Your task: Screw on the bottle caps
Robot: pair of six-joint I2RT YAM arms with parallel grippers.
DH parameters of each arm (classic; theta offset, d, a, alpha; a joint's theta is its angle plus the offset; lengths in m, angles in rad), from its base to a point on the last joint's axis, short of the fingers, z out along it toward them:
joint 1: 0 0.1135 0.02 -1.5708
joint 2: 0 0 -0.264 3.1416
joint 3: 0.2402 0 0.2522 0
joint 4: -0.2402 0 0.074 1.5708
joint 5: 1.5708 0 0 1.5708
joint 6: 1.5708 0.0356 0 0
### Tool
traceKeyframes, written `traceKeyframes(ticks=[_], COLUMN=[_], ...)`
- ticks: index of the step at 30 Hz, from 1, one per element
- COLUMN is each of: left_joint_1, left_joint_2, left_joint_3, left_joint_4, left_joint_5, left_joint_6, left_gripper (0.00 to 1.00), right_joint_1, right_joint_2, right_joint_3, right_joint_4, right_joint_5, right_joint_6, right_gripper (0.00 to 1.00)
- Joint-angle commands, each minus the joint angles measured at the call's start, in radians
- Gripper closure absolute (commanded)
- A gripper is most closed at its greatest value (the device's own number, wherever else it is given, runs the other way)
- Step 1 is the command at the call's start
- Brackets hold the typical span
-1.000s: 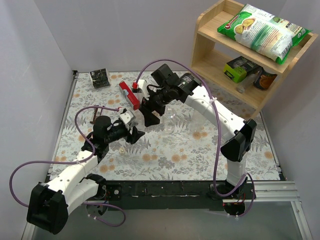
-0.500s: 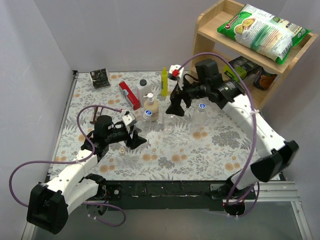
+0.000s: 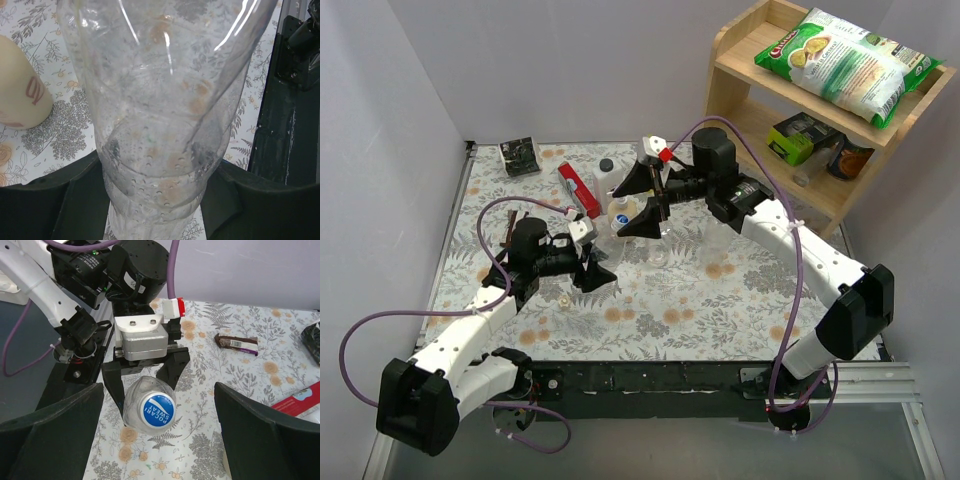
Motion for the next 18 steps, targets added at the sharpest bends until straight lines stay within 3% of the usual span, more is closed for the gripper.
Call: traceKeyframes(ticks=[1, 18], left_joint_1=[0.004, 0.004], left_joint_2=[-0.002, 0.021], left_joint_3=[0.055, 0.074], left_joint_4=[0.002, 0.039], left_joint_5=[0.043, 0.035], left_joint_6=[0.009, 0.002], left_gripper=[1.0, 1.0], right_joint_1=[0.01, 0.088], right_joint_2=[-0.022, -0.053], right_joint_3=[-0.03, -0.067], right_joint_4=[0.14, 0.03], right_joint_5=[-0.046, 0.059], right_joint_6=[0.022, -0.182], right_gripper=[0.03, 0.04])
